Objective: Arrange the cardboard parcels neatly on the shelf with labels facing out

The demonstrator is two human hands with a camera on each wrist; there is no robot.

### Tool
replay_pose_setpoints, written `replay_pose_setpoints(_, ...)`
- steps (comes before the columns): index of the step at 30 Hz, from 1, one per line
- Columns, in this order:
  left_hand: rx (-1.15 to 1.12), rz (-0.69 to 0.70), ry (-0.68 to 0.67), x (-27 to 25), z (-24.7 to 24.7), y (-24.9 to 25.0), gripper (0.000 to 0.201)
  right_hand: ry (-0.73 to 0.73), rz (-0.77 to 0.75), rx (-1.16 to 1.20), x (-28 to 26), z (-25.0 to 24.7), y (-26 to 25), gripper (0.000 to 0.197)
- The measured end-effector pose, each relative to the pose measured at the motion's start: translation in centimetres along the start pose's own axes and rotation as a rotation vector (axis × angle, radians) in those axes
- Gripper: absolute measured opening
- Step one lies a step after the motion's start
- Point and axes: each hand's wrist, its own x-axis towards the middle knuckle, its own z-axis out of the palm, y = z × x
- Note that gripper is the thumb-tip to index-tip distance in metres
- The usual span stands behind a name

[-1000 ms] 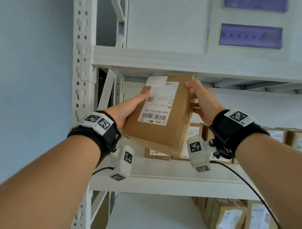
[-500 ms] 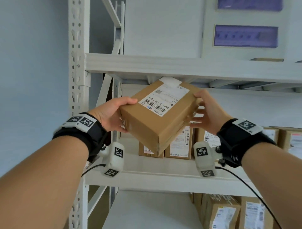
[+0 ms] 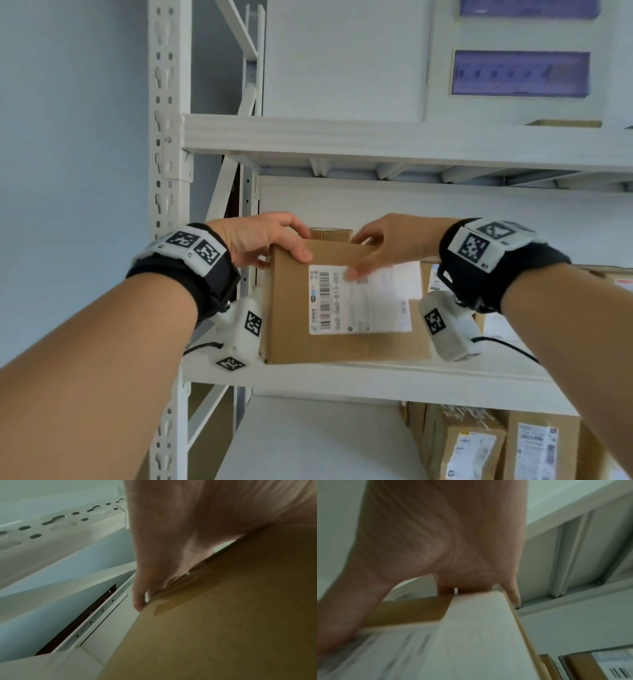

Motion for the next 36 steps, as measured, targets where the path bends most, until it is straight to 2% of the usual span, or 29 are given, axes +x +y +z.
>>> replay_pose_setpoints(2, 0.041, 0.002, -0.067, 0.0, 0.5, 0.4, 0.058, -0.165, 0.022, 0.057, -0.1, 0.1, -0.1, 0.07)
replay_pose_setpoints(6, 0.116, 0.025, -0.148, 0.3, 2.3, 1.7, 0.053, -0.494, 0.003, 0.27, 0.0, 0.6, -0.5, 0.036)
replay_pose_setpoints(8, 0.157, 0.03, -0.158, 0.4, 2.8, 2.1, 0.054, -0.532, 0.016, 0.299, 0.3, 1.0, -0.7, 0.04)
replay_pose_setpoints(9, 0.163, 0.032, -0.157, 0.4, 2.9, 2.2, 0.056, -0.529, 0.016, 0.316, 0.5, 1.2, -0.6, 0.054)
replay_pose_setpoints(11, 0.134, 0.037, -0.147, 0.5, 2.7, 2.2, 0.061, -0.482, 0.02, 0.358, 1.0, 1.4, -0.2, 0.082)
replay_pose_setpoints(15, 0.082, -0.011, -0.14, 0.0, 0.3, 1.7, 0.091, -0.282, 0.021, 0.487, 1.3, 0.9, 0.7, 0.09)
replay_pose_setpoints(18, 0.046, -0.052, -0.12, -0.3, -1.8, 1.5, 0.117, -0.118, 0.014, 0.739, 1.8, 0.6, 1.5, 0.097)
replay_pose_setpoints(21, 0.081, -0.056, -0.039, -0.3, -2.6, 2.8, 0.108, -0.082, -0.03, 0.969, 2.5, 1.2, 1.4, 0.096)
replay_pose_setpoints(23, 0.225, -0.096, -0.002, -0.6, -2.4, 4.2, 0.101, -0.116, -0.072, 1.037, 3.3, 2.1, 0.6, 0.096)
replay_pose_setpoints(27, 0.551, -0.123, 0.075, -1.3, -2.3, 6.3, 0.088, -0.231, -0.142, 1.036, 5.5, 3.7, -0.8, 0.099)
replay_pose_setpoints(30, 0.788, -0.147, 0.146, -0.8, -3.2, 6.6, 0.081, -0.212, -0.151, 0.996, 6.3, 3.7, -1.6, 0.087)
replay_pose_setpoints(32, 0.881, -0.194, 0.151, 0.0, -3.9, 5.9, 0.086, -0.033, -0.164, 1.034, 6.6, 3.1, -1.9, 0.059)
replay_pose_setpoints(34, 0.923, -0.228, 0.157, 1.1, -4.6, 4.8, 0.093, 0.267, -0.151, 1.043, 7.1, 2.6, -2.2, 0.041)
replay_pose_setpoints(36, 0.927, -0.246, 0.16, 2.2, -4.8, 3.7, 0.098, 0.509, -0.124, 0.829, 8.0, 2.4, -2.3, 0.033)
